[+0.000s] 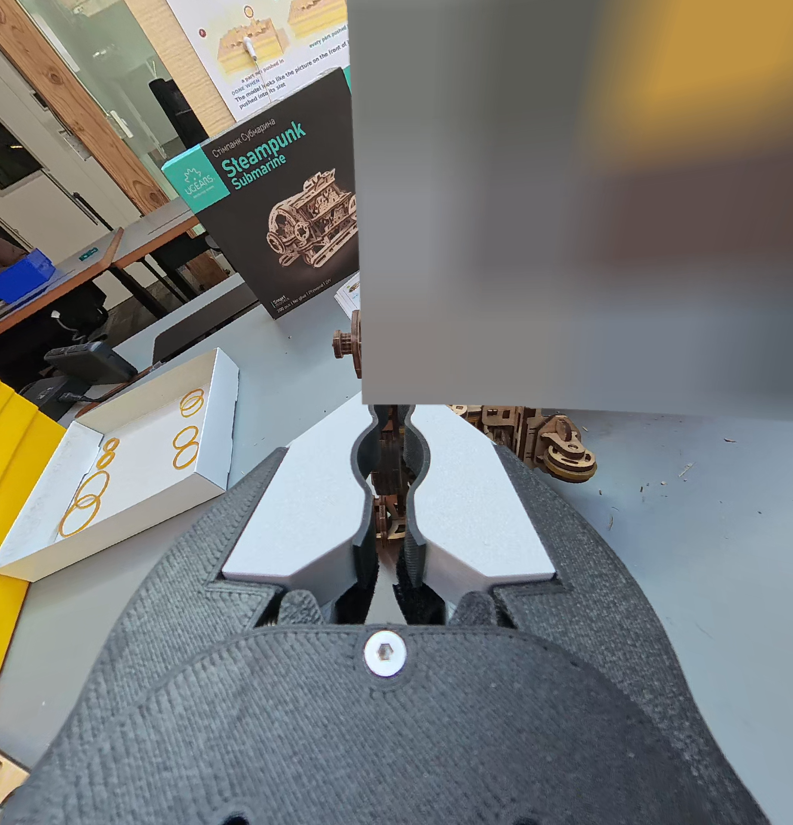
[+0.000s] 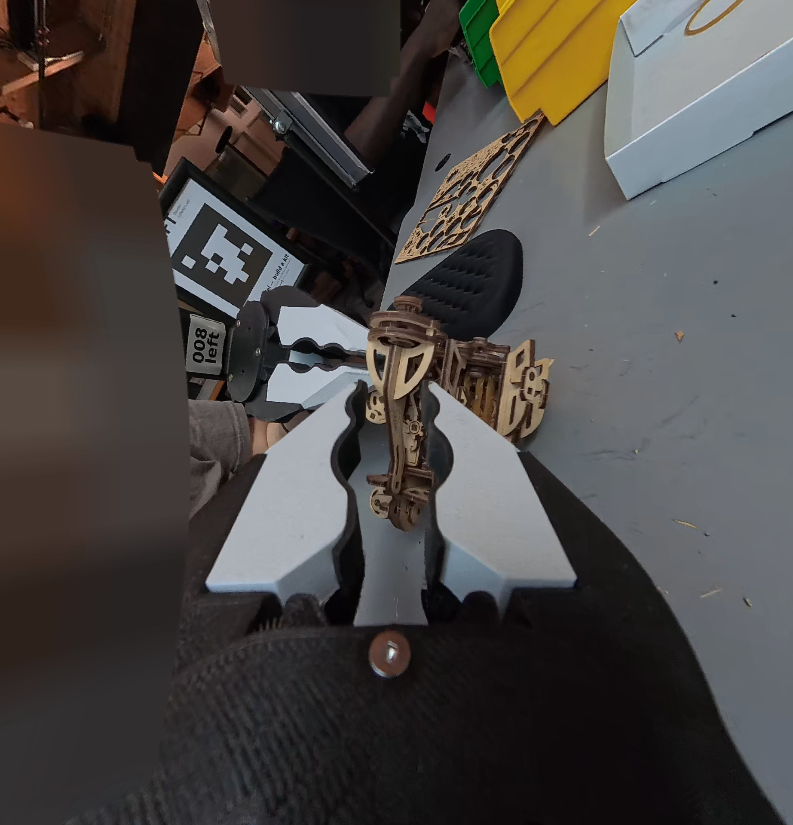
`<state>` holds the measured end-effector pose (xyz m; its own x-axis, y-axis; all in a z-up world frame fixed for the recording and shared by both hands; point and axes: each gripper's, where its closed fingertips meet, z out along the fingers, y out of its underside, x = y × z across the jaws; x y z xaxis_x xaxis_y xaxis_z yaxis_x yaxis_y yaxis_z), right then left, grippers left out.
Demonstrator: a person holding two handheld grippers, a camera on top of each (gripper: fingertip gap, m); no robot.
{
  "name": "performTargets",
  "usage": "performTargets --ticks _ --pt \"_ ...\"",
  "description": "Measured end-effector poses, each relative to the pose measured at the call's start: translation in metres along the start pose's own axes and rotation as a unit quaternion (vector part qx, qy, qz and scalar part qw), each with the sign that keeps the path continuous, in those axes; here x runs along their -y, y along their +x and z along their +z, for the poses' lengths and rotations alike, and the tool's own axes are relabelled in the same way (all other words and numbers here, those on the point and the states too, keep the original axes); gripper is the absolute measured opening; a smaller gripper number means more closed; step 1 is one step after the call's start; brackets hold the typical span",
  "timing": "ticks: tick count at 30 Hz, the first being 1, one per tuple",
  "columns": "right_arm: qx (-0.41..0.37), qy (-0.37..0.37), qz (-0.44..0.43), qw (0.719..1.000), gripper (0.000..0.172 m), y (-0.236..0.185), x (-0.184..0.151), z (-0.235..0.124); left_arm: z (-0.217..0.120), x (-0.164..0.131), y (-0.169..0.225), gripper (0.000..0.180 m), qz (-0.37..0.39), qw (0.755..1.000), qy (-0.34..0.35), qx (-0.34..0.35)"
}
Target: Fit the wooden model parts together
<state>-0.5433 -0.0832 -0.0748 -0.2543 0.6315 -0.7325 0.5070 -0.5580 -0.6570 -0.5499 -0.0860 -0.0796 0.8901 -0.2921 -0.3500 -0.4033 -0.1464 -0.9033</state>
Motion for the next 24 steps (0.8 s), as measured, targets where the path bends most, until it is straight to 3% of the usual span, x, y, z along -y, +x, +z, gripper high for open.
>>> performTargets --ticks 3,10,24 --pt "-0.003 0.004 0.014 1.000 0.021 0.0010 0.0013 0.0003 0.0002 -0.0001 0.0001 0.000 -0.002 1.000 0.001 0.002" --pt "-0.070 -0.016 -0.069 0.995 0.020 0.0026 0.0002 0.0026 0.0002 -0.0004 -0.0001 0.001 0.005 1.000 -0.001 0.006" --pt "-0.035 -0.001 -0.027 0.999 0.020 0.0013 0.0007 0.0022 0.0009 -0.0003 0.0005 0.001 0.013 1.000 -0.002 0.008"
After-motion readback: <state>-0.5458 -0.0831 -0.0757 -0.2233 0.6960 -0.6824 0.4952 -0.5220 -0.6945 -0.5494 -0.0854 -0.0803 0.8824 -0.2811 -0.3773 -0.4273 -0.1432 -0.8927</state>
